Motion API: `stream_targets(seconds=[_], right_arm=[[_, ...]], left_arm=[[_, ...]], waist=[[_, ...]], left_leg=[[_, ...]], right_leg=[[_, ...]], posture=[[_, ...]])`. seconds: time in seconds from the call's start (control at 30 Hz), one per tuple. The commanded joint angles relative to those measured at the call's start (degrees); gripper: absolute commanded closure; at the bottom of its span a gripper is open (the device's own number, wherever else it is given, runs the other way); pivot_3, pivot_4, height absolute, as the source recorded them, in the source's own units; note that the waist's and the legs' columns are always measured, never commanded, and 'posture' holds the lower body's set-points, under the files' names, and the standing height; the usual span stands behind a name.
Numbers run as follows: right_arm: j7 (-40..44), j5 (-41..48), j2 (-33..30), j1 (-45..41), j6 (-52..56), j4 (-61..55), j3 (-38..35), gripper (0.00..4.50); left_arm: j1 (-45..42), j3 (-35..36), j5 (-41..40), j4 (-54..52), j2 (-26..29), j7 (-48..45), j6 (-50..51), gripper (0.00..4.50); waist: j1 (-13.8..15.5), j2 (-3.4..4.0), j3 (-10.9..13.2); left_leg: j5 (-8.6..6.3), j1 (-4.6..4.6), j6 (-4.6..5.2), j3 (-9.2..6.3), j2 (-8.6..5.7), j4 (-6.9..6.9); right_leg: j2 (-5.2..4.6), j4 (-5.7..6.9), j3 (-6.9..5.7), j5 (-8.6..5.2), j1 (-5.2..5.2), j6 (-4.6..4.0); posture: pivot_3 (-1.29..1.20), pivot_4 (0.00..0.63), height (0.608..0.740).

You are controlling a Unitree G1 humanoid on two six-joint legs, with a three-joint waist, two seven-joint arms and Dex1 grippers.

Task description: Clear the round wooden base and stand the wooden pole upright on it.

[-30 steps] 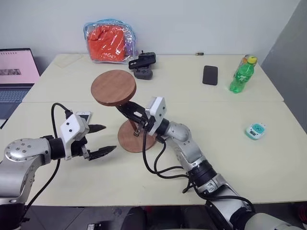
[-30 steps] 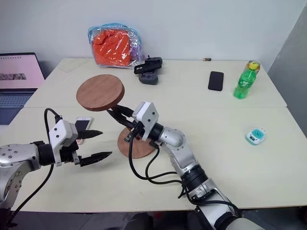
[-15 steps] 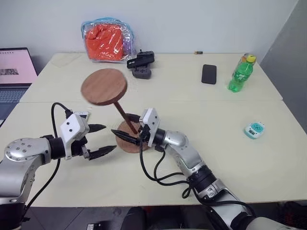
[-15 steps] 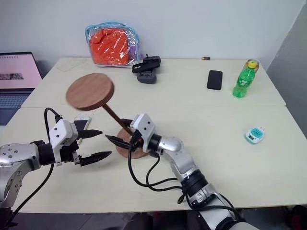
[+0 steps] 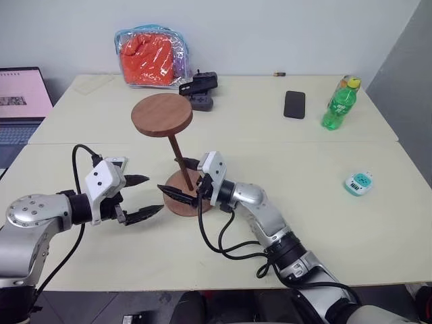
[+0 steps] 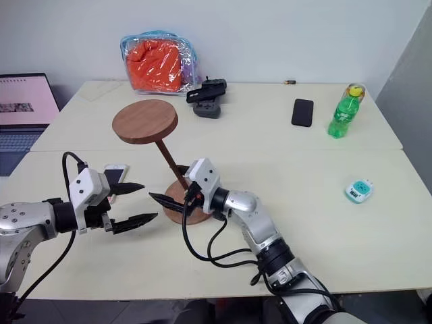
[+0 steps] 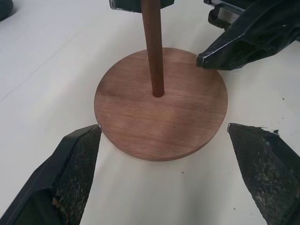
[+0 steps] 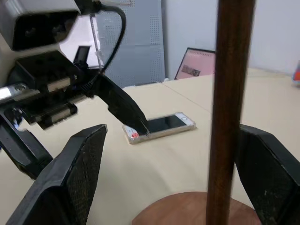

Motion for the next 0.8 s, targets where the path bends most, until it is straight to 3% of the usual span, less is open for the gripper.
stream_targets(seconds=[0.03, 0.23, 0.43, 0.6, 0.8], right_arm=[[-0.2, -0.55, -2.72, -0.7, 3.14, -4.31, -1.98, 0.29], [3.59, -0.96, -15.2, 0.6, 13.93, -17.78, -3.55, 0.29], [12.23, 5.24, -30.25, 3.24, 23.88, -32.82, -7.56, 0.29], [23.92, 18.32, -47.95, 10.39, 30.73, -44.56, -21.38, 0.29], [24.75, 26.33, -55.3, 14.75, 35.62, -48.58, -29.55, 0.29]], left_arm=[[-1.6, 1.12, -0.82, -1.3, -0.47, 1.2, -0.77, 0.0], [-3.14, -0.45, 2.56, -1.53, 0.69, 5.43, 2.43, 0.0], [-3.25, 0.01, 3.26, -1.7, 2.9, 5.4, 3.62, 0.0], [-4.1, 1.22, 1.7, 0.6, 4.13, 3.35, 3.97, 0.0], [-4.55, 0.42, 1.81, 2.73, 5.18, 0.17, 2.35, 0.0]], waist=[[0.12, 0.0, 0.0], [0.19, 0.0, 0.01], [0.35, 0.02, 0.08], [0.61, 0.15, 0.32], [0.77, 0.13, 0.36]], left_leg=[[0.0, -0.01, 0.0, -0.01, 0.0, 0.0], [0.0, -0.05, 0.0, -0.01, -0.02, 0.03], [0.0, -0.11, 0.01, -0.02, -0.04, 0.02], [-0.01, -0.13, 0.02, 0.03, -0.09, 0.02], [-0.01, -0.03, 0.03, 0.17, -0.04, 0.02]], right_leg=[[-0.01, 0.0, 0.0, 0.0, 0.0, 0.0], [-0.08, -0.02, -0.01, 0.0, 0.0, 0.0], [-0.08, -0.1, -0.02, 0.0, 0.01, 0.0], [-0.05, -0.14, -0.04, -0.01, 0.04, 0.0], [0.08, -0.12, -0.01, 0.0, 0.09, -0.01]], posture=[[0.0, 0.15, 0.74], [0.0, 0.15, 0.74], [0.0, 0.15, 0.74], [0.0, 0.15, 0.74], [0.0, 0.15, 0.74]])
